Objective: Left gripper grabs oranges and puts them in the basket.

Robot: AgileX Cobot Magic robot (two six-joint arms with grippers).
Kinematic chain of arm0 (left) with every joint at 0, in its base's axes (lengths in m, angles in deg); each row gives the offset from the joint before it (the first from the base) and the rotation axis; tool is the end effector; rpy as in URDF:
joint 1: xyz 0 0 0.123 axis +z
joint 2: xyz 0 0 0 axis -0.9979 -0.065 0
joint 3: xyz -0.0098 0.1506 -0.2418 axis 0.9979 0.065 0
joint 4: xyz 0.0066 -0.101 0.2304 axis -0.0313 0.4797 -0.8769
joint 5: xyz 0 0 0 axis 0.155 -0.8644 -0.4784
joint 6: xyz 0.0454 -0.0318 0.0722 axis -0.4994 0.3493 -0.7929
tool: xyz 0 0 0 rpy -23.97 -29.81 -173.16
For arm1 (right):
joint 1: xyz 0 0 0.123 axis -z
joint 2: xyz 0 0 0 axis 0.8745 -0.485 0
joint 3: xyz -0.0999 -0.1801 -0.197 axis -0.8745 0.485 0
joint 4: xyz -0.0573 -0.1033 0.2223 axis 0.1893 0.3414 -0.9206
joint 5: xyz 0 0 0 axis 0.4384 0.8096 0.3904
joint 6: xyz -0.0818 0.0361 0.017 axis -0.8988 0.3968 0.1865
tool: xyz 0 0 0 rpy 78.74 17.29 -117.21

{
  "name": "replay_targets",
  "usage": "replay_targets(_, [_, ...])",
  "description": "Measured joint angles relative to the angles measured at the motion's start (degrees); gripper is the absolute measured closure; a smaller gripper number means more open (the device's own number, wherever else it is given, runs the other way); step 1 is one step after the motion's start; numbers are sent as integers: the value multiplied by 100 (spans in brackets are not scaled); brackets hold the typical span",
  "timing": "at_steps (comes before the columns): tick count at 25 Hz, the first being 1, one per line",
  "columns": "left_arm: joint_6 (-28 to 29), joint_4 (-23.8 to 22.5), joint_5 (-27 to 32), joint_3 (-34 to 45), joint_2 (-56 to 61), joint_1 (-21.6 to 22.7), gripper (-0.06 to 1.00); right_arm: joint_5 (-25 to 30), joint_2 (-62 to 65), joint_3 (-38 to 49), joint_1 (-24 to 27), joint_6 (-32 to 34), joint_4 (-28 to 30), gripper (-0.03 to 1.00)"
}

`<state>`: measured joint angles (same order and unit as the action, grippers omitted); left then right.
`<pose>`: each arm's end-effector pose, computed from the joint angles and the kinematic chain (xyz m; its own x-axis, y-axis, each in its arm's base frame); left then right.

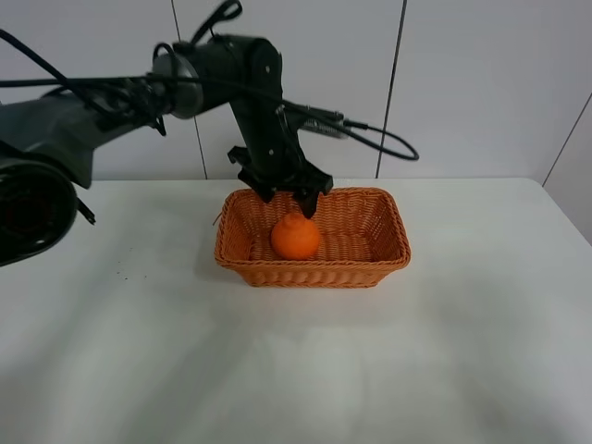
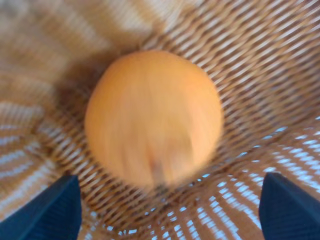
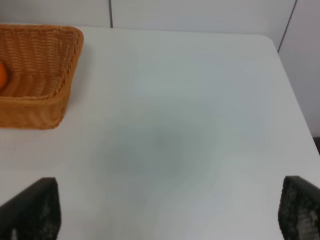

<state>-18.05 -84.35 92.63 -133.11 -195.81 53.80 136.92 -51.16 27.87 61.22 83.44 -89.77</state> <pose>0.4218 -0.2684 0.2474 -0.7518 0.5129 -0.4143 0.5590 0.8291 0.0121 -0.0043 0.0004 0.2798 -0.4207 -0.0087 -0.9072 -0.0043 1.0000 -0.0076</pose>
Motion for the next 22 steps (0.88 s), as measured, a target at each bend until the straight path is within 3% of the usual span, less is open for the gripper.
replay_targets(7, [-24,62,39,-65,682,222,11,0,0,0,0,0,0,27])
replay_targets(17, [-29,0,-6,204,547,2059,11,0,0,0,0,0,0,27])
replay_targets(18, [-29,0,-6,204,547,2059,11,0,0,0,0,0,0,27])
replay_targets(22, [-29,-30,-6,204,528,3010,11,0,0,0,0,0,0,27])
